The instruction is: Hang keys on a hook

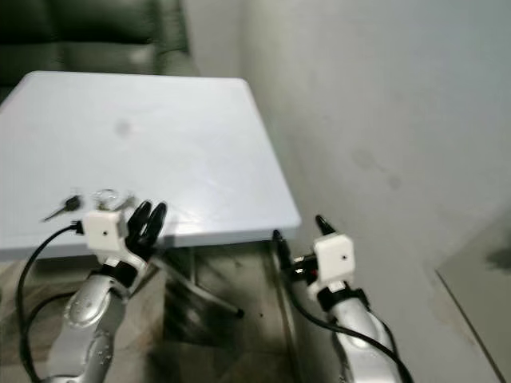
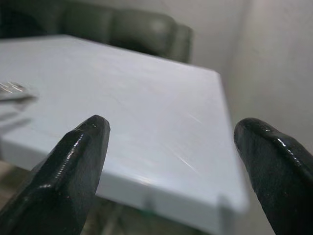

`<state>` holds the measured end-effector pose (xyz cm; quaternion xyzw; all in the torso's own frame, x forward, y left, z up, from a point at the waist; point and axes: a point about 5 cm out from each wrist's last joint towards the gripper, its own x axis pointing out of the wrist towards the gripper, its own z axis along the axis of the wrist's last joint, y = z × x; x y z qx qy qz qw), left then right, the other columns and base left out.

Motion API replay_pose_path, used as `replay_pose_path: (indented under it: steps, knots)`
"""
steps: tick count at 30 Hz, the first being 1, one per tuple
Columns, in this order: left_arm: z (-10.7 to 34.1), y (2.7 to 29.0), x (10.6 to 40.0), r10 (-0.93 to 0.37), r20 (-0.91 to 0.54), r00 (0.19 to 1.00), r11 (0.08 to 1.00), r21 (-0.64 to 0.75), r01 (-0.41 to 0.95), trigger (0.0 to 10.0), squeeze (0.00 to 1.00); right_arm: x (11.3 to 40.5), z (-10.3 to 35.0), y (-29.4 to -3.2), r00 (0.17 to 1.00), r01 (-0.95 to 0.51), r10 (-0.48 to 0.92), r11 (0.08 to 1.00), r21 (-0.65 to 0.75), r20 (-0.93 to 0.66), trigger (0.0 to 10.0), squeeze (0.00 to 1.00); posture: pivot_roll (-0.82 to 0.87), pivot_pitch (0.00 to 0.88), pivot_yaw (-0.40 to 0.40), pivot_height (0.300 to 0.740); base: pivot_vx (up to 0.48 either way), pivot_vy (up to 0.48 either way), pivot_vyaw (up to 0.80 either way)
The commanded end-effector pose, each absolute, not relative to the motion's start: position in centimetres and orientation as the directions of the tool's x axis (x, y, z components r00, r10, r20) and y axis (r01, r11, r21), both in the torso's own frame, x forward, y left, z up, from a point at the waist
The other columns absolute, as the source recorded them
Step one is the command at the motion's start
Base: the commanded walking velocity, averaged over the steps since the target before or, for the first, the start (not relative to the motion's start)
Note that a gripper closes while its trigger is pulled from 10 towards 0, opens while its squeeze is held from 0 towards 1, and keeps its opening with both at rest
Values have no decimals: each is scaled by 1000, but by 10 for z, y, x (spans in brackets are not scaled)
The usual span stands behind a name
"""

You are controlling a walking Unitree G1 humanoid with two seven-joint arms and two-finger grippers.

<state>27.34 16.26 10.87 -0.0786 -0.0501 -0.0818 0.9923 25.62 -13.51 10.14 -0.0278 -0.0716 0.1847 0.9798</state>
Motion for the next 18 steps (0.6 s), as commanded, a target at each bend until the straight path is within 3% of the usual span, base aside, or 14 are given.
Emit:
replay_pose_path:
  steps: [1,16,18]
  knots:
    - [109,150,274,-206,120,971,961,-161,223,10000,0,255,98,-147,935,-329,336,941,-76,111,10000,0,-14,0,-87,740,0,0,800]
    - [104,158,274,-182,96,979,961,-193,198,10000,0,260,94,-156,963,-252,256,966,-49,85,10000,0,-11,0,-87,740,0,0,35]
    - [104,158,274,-183,95,979,960,-195,199,10000,0,260,94,-156,962,-258,261,965,-51,84,10000,0,-11,0,-88,740,0,412,0]
